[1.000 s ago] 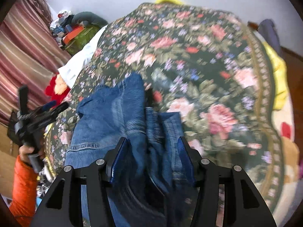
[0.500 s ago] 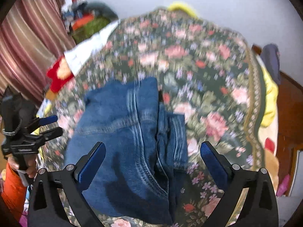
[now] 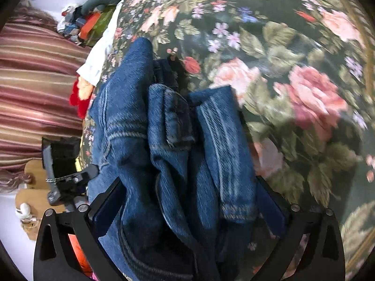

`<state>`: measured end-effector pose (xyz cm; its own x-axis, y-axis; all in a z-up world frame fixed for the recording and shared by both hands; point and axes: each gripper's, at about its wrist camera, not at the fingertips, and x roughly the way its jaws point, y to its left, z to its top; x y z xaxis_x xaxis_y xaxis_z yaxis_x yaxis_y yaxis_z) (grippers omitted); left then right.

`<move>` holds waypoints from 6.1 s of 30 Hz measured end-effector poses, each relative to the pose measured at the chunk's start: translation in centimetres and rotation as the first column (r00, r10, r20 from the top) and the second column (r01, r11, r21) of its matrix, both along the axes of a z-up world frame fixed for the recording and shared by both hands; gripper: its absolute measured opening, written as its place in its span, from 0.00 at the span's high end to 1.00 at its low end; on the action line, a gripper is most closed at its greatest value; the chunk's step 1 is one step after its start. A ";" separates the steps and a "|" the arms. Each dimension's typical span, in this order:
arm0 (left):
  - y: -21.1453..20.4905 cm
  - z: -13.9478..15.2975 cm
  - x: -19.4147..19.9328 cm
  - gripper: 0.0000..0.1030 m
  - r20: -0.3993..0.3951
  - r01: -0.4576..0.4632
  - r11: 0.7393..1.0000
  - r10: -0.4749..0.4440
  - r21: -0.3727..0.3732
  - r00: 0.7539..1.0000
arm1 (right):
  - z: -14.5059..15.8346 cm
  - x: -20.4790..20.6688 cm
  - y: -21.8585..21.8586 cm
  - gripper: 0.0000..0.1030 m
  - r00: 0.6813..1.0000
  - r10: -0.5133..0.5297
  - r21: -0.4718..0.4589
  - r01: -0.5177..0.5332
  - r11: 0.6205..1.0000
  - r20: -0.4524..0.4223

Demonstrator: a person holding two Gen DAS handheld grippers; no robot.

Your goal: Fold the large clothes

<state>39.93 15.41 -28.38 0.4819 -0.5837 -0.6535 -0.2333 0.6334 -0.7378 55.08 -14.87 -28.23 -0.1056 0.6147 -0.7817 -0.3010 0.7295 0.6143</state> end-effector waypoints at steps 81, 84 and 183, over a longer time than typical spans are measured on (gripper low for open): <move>9.9 11.8 -10.7 0.34 0.146 -0.059 0.740 -0.055 0.670 0.988 | 11.0 -13.7 14.5 0.30 0.883 0.149 -0.062 -0.136 0.989 0.445; 7.7 10.7 -11.4 0.33 0.147 -0.040 0.723 -0.086 0.690 0.985 | 11.1 -14.9 16.3 0.09 0.850 0.171 -0.068 -0.159 0.985 0.498; -2.5 29.3 -34.0 0.06 0.709 -0.596 0.572 0.037 0.563 0.705 | 26.7 -40.6 6.2 0.00 0.327 -0.202 0.163 0.143 0.976 0.923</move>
<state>5.89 12.88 0.90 0.9389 0.2193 -0.2652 -0.2585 0.9582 -0.1227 14.43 -8.69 -1.52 0.7838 0.5596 -0.2692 -0.5677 0.8214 0.0547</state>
